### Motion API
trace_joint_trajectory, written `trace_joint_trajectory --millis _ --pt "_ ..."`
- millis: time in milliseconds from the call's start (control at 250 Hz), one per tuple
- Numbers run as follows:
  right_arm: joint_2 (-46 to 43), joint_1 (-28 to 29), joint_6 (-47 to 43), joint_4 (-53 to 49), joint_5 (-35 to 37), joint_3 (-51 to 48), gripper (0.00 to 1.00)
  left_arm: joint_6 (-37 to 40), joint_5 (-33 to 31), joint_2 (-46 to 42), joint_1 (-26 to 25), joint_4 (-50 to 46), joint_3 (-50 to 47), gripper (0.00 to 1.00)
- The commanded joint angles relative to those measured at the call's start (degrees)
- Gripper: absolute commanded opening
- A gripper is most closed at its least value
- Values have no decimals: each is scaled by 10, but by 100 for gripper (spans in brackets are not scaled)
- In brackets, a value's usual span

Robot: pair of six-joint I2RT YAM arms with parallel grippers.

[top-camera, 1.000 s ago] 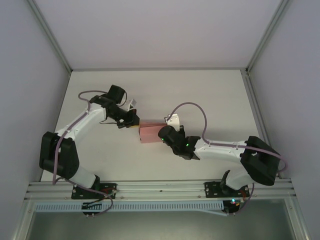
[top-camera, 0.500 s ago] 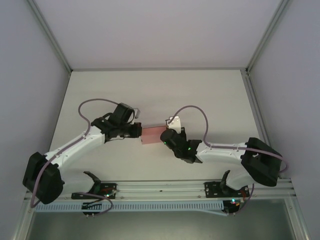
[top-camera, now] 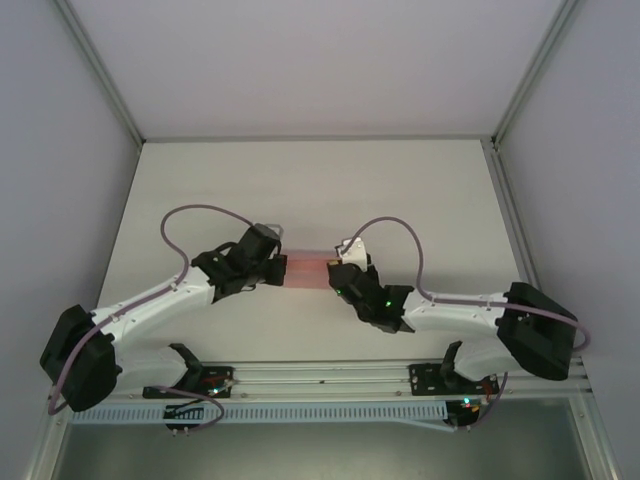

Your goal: Assemble paper box

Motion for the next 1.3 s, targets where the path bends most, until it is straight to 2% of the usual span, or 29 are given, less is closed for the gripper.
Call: trace_joint_trajectory --millis 0,92,128,284,383,539,643,763,918,1014,1114,1190,1298 --pt "-40 3 -10 -34 -94 -12 74 -19 -3 20 -9 -58 -24 0" --pt "-86 -10 -11 -29 -129 -28 99 -20 -2 21 -10 -59 -20 0" --pt "-105 -16 -17 -25 -150 -36 100 -21 -2 22 -11 -60 -19 0" --pt "-179 -55 22 4 -171 -60 100 -20 -2 21 -13 -61 -16 0" --pt "-186 -90 40 6 -188 -50 100 -16 -2 20 -15 -61 -11 0" --pt "-109 -138 72 -76 -224 34 99 -8 -1 25 -16 -65 -2 0" --pt "-53 -152 86 -125 -226 69 95 -6 -2 27 -17 -63 0 0" --pt "-23 -153 107 -110 -229 45 91 2 -1 28 -18 -63 0 0" --pt "11 -153 146 -62 -232 -15 80 22 0 35 -18 -84 9 0" --pt "20 -152 165 -49 -240 -40 70 29 3 31 -19 -95 18 8" --pt "21 -146 178 -29 -247 -61 65 37 20 15 -19 -103 26 23" --pt "22 -140 189 -27 -242 -69 61 46 50 -3 -19 -106 35 39" --pt "25 -133 199 -27 -230 -74 56 46 50 -26 -18 -123 45 49"
